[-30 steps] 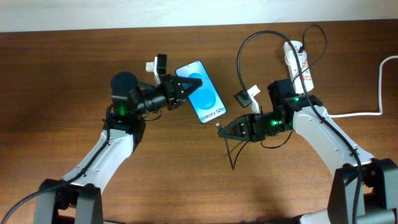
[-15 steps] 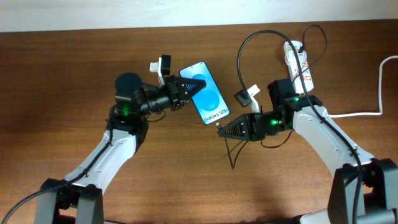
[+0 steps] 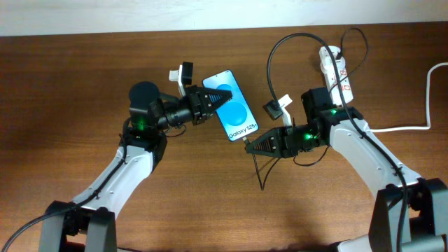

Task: Plug charger to phone and switch on socket
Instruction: 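Align the cable connector with the phone's bottom port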

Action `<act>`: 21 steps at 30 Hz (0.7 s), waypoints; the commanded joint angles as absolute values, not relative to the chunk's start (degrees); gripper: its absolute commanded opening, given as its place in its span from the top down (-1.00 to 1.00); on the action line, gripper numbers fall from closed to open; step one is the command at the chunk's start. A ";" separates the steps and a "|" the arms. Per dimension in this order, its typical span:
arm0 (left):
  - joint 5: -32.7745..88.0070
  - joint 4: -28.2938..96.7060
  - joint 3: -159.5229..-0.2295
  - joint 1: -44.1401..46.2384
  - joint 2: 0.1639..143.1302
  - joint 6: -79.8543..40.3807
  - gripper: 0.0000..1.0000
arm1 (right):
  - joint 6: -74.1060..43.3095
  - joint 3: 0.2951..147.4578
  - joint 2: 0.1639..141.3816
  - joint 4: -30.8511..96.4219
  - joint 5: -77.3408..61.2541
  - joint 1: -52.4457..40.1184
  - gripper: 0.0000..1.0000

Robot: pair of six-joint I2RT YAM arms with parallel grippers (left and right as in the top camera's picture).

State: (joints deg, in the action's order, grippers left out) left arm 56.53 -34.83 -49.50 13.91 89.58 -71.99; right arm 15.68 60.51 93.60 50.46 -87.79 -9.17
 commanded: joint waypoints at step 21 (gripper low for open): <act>59.37 -33.82 -50.33 14.11 89.12 -69.17 1.00 | 15.53 60.82 93.38 50.06 -88.92 -8.91 0.91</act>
